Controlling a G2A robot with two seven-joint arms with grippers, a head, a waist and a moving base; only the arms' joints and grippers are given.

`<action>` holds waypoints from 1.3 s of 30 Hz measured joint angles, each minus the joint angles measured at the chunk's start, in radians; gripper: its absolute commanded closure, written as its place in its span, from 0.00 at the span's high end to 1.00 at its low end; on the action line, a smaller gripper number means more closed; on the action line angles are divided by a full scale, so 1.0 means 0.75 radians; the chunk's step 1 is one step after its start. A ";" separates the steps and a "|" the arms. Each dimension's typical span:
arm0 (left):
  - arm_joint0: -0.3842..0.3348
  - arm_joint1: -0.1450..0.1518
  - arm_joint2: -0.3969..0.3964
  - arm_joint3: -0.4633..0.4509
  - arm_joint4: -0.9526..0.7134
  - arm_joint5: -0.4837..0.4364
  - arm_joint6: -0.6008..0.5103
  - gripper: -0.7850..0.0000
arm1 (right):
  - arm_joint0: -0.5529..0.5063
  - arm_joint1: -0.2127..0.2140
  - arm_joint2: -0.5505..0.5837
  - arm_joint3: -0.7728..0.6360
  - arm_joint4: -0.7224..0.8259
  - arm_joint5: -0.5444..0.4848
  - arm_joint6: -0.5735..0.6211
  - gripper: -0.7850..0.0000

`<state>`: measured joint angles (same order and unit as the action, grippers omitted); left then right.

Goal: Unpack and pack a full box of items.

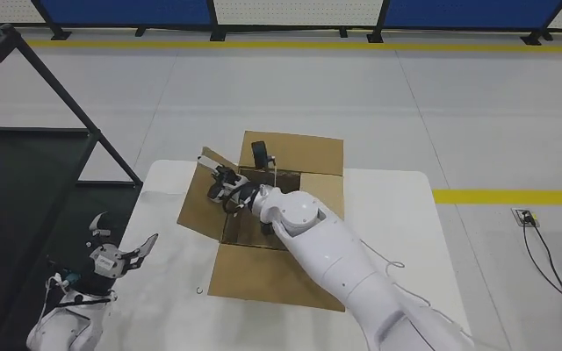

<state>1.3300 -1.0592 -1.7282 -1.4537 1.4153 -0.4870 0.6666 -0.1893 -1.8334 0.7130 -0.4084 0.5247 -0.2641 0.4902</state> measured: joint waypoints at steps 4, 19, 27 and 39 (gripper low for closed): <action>0.015 -0.002 0.017 -0.051 0.001 0.003 -0.026 1.00 | 0.017 -0.031 -0.010 0.053 -0.020 0.009 -0.021 1.00; -0.156 -0.021 0.166 0.055 -0.068 0.044 -0.272 1.00 | 0.047 -0.067 0.037 0.154 -0.036 -0.115 0.111 1.00; -0.226 -0.025 0.208 0.158 -0.059 0.055 -0.287 1.00 | 0.043 -0.047 0.102 0.151 -0.011 -0.224 0.180 1.00; -0.226 -0.021 0.193 0.221 -0.071 0.052 -0.278 1.00 | -0.027 0.065 0.278 0.076 0.075 -0.407 0.401 1.00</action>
<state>1.1605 -1.0750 -1.5835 -1.2879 1.3621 -0.4477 0.4581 -0.2093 -1.7848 0.9218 -0.3511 0.5811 -0.5693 0.7908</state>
